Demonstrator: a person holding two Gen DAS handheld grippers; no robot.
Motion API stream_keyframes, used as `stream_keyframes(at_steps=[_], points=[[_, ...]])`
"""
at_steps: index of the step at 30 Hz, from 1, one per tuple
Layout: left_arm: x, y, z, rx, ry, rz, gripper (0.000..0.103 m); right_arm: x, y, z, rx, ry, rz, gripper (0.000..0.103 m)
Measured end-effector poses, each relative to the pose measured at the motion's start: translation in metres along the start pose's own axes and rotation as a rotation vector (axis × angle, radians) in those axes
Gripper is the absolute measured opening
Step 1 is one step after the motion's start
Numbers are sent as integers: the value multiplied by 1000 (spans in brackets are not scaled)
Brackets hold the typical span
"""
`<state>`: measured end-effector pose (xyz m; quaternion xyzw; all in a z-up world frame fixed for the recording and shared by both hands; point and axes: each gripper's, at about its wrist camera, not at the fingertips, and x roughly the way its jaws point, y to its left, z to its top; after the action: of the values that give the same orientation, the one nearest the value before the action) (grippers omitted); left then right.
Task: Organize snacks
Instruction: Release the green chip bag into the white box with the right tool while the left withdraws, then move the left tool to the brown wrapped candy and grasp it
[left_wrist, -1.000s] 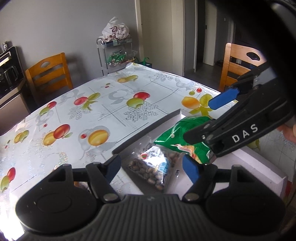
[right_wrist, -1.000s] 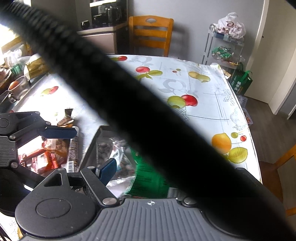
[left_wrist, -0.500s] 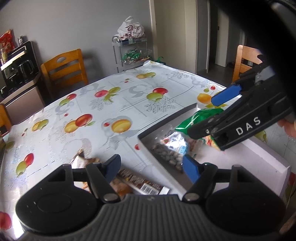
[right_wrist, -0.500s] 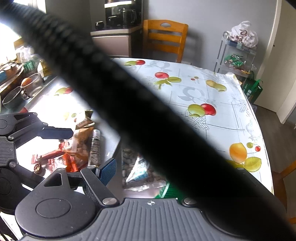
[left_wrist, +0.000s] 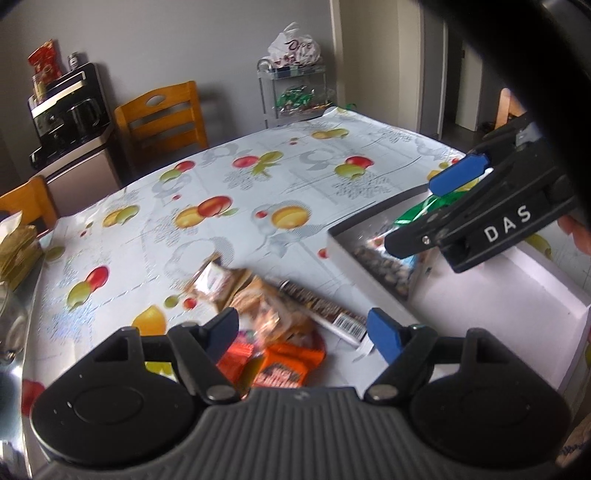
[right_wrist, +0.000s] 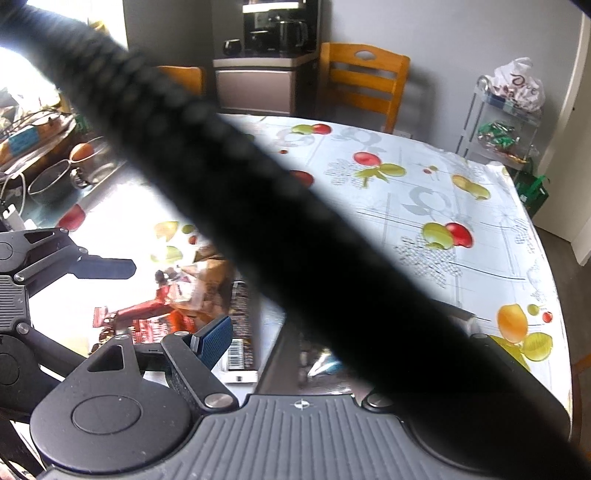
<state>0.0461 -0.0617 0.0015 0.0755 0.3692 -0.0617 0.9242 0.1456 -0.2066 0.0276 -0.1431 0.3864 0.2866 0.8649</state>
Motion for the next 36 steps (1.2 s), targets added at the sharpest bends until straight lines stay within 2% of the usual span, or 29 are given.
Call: stream_keyframes(at_steps=[10, 17, 27, 29, 33, 36], points=[[-14, 23, -23, -35, 27, 38, 77, 8, 27, 5, -27, 3, 36, 81], [-18, 40, -48, -83, 68, 51, 77, 18, 43, 7, -63, 17, 65, 70], [-13, 56, -75, -150, 127, 57, 77, 37, 51, 8, -90, 58, 79, 64], [-11, 57, -78, -158, 137, 59, 75, 41, 51, 9, -91, 63, 81, 64], [-6, 58, -83, -179, 162, 47, 64, 47, 49, 12, -92, 73, 87, 64], [-3, 55, -86, -183, 176, 43, 63, 53, 48, 13, -98, 83, 89, 64]])
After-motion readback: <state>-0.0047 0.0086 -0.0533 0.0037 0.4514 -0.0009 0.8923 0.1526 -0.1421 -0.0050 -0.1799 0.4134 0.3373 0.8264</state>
